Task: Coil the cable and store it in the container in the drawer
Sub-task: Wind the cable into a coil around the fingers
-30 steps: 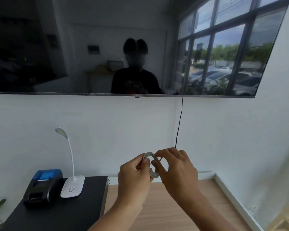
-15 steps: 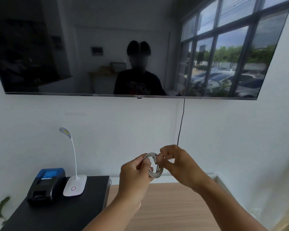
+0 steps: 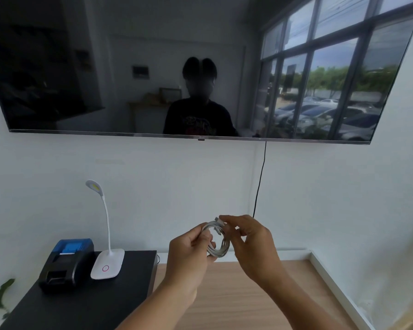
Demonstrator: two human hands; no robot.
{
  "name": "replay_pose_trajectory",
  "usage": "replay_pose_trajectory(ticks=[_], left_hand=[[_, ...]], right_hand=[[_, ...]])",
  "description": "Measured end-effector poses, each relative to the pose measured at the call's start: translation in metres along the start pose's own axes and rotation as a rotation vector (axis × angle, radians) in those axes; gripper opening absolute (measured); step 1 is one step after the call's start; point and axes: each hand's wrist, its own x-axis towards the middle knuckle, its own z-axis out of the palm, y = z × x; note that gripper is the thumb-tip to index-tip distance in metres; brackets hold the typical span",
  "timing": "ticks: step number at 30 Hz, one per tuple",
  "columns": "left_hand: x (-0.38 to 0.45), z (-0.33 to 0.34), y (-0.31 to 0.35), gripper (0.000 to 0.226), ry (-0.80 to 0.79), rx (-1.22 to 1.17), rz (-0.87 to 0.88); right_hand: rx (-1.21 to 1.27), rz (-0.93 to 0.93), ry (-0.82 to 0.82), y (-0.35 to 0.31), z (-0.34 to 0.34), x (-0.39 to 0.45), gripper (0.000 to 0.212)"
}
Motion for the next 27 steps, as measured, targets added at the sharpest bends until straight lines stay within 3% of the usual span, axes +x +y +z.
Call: replay_pose_trajectory(ticks=[5, 9, 13, 17, 21, 27], left_hand=[[-0.003, -0.007, -0.004, 0.043, 0.009, 0.184, 0.092], [-0.001, -0.007, -0.002, 0.03, 0.041, 0.189, 0.084], [-0.003, -0.007, -0.001, 0.042, -0.003, 0.226, 0.094], [-0.002, -0.009, 0.001, 0.038, -0.045, 0.314, 0.179], [0.0, -0.011, 0.006, 0.04, -0.086, 0.406, 0.24], [0.01, -0.012, 0.0, 0.043, -0.081, 0.195, 0.014]], right_hand=[[-0.115, -0.066, -0.088, 0.0, -0.01, 0.006, 0.023], [-0.155, -0.128, -0.115, -0.01, -0.005, 0.003, 0.015], [-0.178, -0.105, -0.172, -0.009, -0.009, 0.01, 0.021], [-0.261, -0.154, -0.249, -0.011, -0.017, 0.019, 0.023], [-0.159, -0.146, -0.291, -0.009, -0.023, 0.028, 0.013], [0.03, 0.042, -0.244, 0.008, -0.015, 0.02, 0.019]])
